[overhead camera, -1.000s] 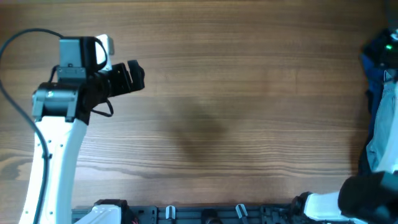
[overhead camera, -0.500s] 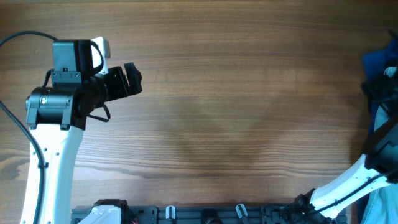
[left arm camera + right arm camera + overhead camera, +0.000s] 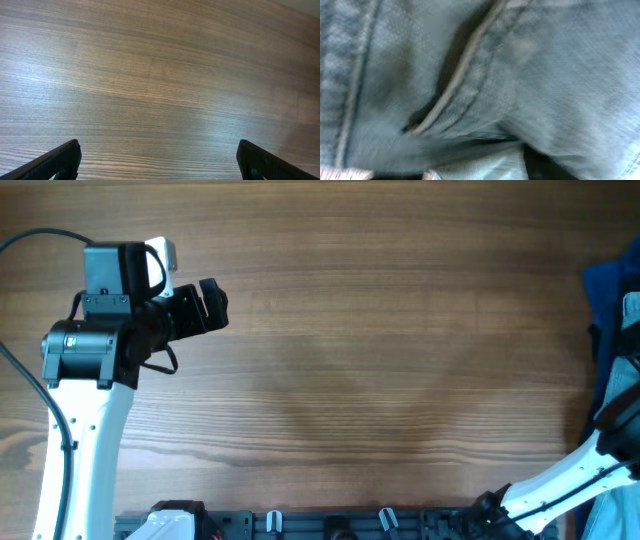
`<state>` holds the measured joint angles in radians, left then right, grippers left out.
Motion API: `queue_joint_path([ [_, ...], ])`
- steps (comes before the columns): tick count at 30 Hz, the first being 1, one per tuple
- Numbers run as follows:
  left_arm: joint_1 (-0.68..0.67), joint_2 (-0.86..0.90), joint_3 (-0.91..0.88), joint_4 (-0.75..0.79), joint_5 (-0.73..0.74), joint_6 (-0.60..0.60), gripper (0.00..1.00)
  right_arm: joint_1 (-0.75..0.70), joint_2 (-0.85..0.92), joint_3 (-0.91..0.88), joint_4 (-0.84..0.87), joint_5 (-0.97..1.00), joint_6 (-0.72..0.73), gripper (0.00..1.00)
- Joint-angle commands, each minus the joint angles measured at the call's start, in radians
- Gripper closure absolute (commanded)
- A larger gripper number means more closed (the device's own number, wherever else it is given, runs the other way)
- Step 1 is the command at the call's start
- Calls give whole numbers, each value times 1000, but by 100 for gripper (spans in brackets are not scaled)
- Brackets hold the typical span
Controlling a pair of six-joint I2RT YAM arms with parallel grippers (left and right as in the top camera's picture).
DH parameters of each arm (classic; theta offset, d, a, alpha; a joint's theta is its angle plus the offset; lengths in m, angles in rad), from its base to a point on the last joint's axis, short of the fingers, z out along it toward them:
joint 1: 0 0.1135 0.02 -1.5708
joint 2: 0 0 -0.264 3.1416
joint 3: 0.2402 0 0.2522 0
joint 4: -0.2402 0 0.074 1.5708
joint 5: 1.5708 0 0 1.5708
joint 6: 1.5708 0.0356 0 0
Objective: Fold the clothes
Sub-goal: 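Grasp the light-blue denim shorts with the right gripper, then pull the shorts onto the table center with the right gripper and release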
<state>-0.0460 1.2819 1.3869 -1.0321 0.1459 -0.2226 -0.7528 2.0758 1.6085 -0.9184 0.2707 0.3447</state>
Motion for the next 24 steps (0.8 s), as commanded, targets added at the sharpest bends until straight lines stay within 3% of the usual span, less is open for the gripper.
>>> queue_joint_path([
  [1,5,-3,16,4,-10,12,0,-56,12,-1,1,46,-3,60],
  [3,5,-3,16,3,-10,12,0,-60,12,-1,-2,46,-3,67],
  [5,5,-3,16,2,-9,11,0,-59,12,-1,-2,43,-3,65],
  [6,5,-3,16,2,-9,8,0,-59,12,-1,-2,36,-5,48],
  [7,5,-3,16,2,-9,7,0,-59,12,-1,-2,24,-5,38],
  [8,5,-3,16,2,-9,5,0,-59,12,-1,-2,15,-5,49],
  [10,5,-3,16,2,-9,5,0,-59,12,-1,-3,13,-5,82],
  [11,5,-3,16,2,-9,5,0,-59,13,-1,-5,13,-5,94],
  [14,5,-3,16,2,-9,5,0,-58,12,-1,-6,-55,-6,96],
  [19,5,-3,16,2,-10,5,0,-43,-45,0,5,-343,-53,96],
  [24,5,-3,16,3,-10,5,0,55,-270,0,20,-645,-84,96],
])
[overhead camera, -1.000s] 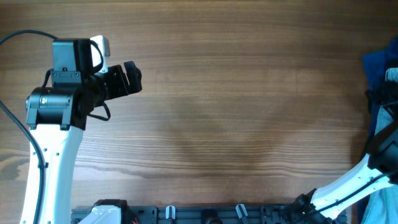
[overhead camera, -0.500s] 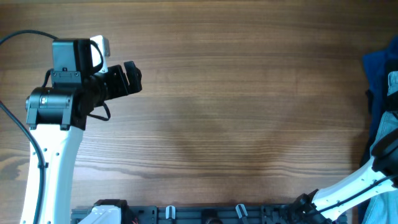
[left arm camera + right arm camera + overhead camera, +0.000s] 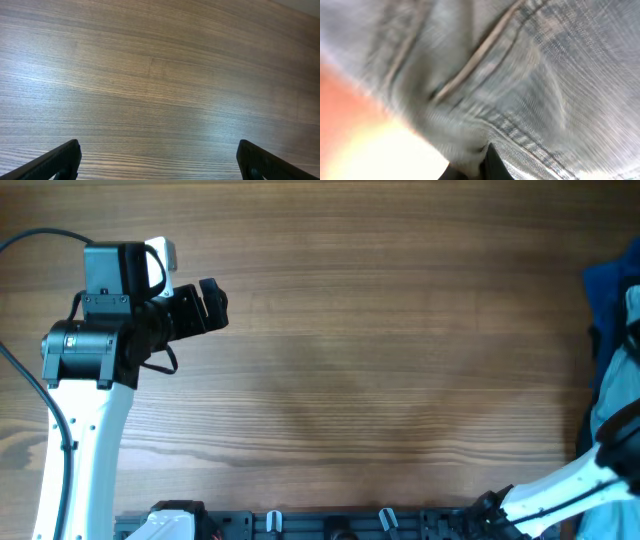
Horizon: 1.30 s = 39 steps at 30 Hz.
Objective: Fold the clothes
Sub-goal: 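Pull the shorts onto the table center with the right gripper and release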
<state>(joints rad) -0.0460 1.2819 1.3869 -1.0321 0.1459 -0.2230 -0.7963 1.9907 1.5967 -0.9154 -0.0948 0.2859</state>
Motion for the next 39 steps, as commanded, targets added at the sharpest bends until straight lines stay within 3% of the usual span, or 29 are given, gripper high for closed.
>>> queue_joint_path([
  [1,5,-3,16,3,-10,6,0,160,-273,12,0,-282,-27,96],
  [4,5,-3,16,6,-10,6,0,298,-385,12,-34,-261,-38,96],
  [8,5,-3,16,20,-13,6,0,505,-410,12,-58,-261,-42,96],
  [17,5,-11,16,45,-146,6,0,1057,-217,11,26,-167,44,96],
  [22,5,-27,16,40,-210,6,0,1276,-119,11,84,-117,62,96],
  [26,5,-27,16,38,-211,6,0,1335,-123,12,99,-108,62,95],
  [27,5,-27,16,41,-211,6,0,1344,-123,12,95,-111,60,86],
  [28,5,-27,16,42,-211,6,0,1349,-123,12,84,-110,50,60],
  [29,5,-27,16,42,-211,6,0,1349,-124,12,65,-101,42,53],
  [33,5,-27,16,27,-211,6,0,1292,-161,13,14,5,43,47],
  [39,5,-3,16,2,-157,5,0,1019,-251,13,-95,34,85,31],
])
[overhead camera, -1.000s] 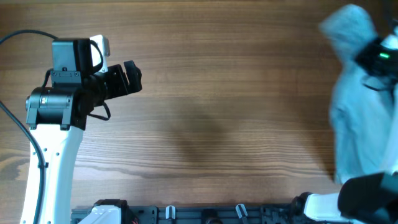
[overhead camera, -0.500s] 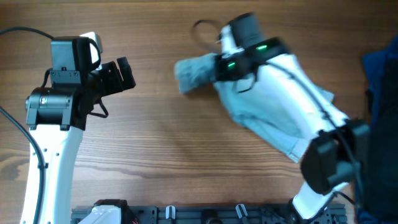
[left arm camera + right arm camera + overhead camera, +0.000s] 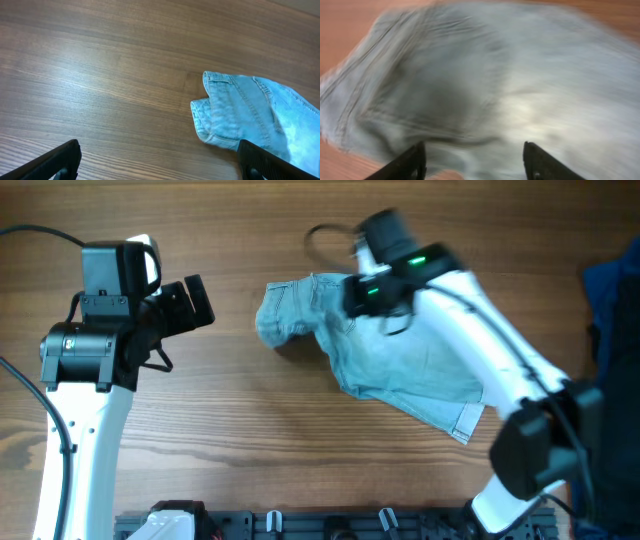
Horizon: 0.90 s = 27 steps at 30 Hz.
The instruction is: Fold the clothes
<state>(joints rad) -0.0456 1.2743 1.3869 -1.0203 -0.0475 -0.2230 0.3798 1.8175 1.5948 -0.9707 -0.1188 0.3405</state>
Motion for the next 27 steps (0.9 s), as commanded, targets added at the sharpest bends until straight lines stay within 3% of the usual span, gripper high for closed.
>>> queue_joint_path([
  [1,5,17,16,-18,56,5,0,-212,-81,15,-58,33,24,31],
  [5,5,115,3,-86,156,-4,0,-417,-76,15,-154,-67,-49,30],
  [9,5,268,-21,-107,316,-29,0,-537,-74,14,-232,-60,-80,25],
  [12,5,392,-22,-77,394,-50,0,-587,-74,-1,-248,-55,-79,28],
  [14,5,481,-22,-53,456,-63,12,-615,-74,-43,-228,-55,-79,41],
  [17,5,557,-22,-20,470,-62,46,-626,-74,-136,-168,-79,-76,71],
  [19,5,576,-22,3,470,-61,57,-624,-74,-229,-103,-93,-65,78],
  [21,5,573,-21,31,470,-61,57,-623,-74,-345,-12,-93,-14,83],
  [27,7,558,-19,47,470,-53,37,-626,-73,-634,256,-36,160,93],
])
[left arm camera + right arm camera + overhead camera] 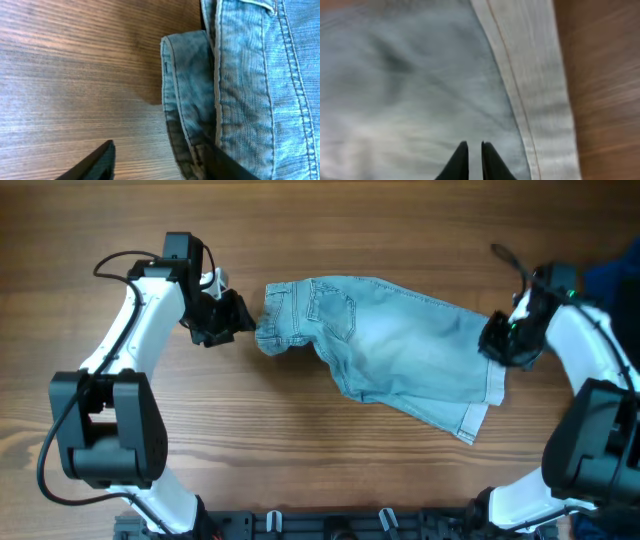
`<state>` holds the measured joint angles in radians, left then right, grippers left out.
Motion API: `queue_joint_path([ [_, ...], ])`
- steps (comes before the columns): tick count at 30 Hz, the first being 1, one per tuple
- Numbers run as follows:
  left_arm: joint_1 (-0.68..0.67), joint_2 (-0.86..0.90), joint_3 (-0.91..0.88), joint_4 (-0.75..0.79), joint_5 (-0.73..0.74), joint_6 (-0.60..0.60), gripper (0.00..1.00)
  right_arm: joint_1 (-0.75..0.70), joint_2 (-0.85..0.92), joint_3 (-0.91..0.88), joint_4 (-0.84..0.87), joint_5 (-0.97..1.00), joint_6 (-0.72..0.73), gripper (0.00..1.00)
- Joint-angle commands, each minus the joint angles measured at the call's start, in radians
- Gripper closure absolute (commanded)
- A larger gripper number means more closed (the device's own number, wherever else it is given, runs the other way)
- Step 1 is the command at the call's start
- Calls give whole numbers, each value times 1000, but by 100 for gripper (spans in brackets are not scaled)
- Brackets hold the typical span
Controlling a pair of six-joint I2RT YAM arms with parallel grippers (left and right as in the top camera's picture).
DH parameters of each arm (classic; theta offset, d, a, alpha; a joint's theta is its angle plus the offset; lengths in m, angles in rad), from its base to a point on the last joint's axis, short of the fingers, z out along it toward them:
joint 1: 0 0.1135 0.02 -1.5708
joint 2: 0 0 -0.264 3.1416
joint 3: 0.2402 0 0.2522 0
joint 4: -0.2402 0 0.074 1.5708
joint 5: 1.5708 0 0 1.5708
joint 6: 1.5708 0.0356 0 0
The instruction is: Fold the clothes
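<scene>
Light blue denim shorts (390, 355) lie spread across the middle of the wooden table, waistband to the left and leg hems to the right. My left gripper (238, 315) is low at the waistband's left end. It is open (160, 167), one finger on bare wood and the other on the folded waistband (190, 85). My right gripper (497, 340) is at the right leg hem (535, 100). Its fingers (472, 152) are nearly together on the denim, with only a thin strip of cloth between the tips.
A heap of dark blue cloth (612, 280) sits at the table's right edge, just past my right arm. Bare wood (300, 230) lies behind and in front of the shorts. A black rail (330, 525) runs along the near edge.
My left gripper was up at the far left and is now down at the waistband's left end. My right gripper was open over the waistband; it is now shut at the right hem.
At first the table was bare, my left gripper hung open at the left, and my right gripper was at the right edge on denim. Later the shorts lay mid-table under my open right gripper. Now a gripper sits at each end of them.
</scene>
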<state>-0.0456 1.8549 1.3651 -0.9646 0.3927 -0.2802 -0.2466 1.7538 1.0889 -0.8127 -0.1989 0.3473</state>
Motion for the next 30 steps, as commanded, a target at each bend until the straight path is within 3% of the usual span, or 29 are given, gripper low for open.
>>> queue_joint_path([
  [1,7,-22,3,-12,29,7,35,-3,-9,-169,137,90,208,94],
  [5,7,-22,3,-23,29,11,12,-44,0,-308,310,174,283,95],
  [8,7,-22,3,-37,29,11,0,-101,24,-329,317,295,314,96],
  [11,4,-22,-3,-49,30,11,0,-183,23,-312,298,380,276,96],
  [14,-7,-22,-28,-35,47,10,0,-248,23,-235,254,311,182,96],
  [21,-58,-19,-110,134,172,-25,0,-248,22,-118,197,196,120,89],
  [30,-172,64,-124,359,96,-12,2,-248,22,-73,139,77,96,85],
])
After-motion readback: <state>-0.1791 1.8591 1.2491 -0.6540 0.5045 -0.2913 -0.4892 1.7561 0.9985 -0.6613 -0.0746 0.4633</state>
